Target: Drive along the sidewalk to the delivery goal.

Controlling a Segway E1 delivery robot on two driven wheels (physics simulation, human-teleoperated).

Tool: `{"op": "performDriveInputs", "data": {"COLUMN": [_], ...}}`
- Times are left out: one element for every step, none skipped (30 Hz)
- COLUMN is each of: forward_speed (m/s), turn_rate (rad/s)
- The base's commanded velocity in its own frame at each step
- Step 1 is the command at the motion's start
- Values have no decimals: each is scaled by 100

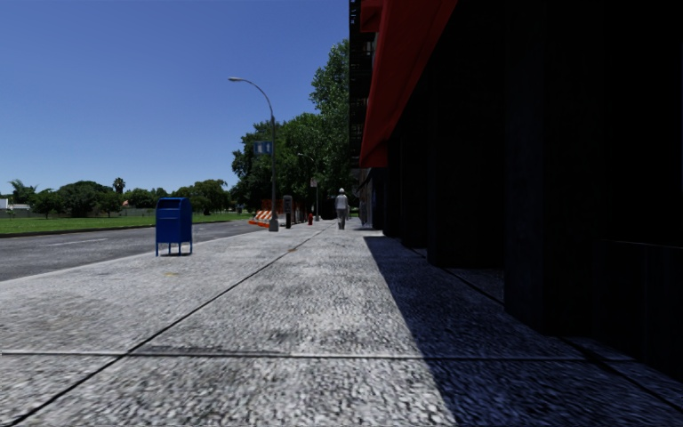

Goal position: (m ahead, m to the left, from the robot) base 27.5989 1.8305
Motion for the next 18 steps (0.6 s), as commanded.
{"op": "performDriveInputs", "data": {"forward_speed": [200, 200, 200, 200, 200, 200, 200, 200, 200, 200, 200, 200, 200, 200, 200, 200, 200, 200], "turn_rate": [0, 0, 0, 0, 0, 0, 0, 0, 0, 0, 0, 0, 0, 0, 0, 0, 0, 0]}}
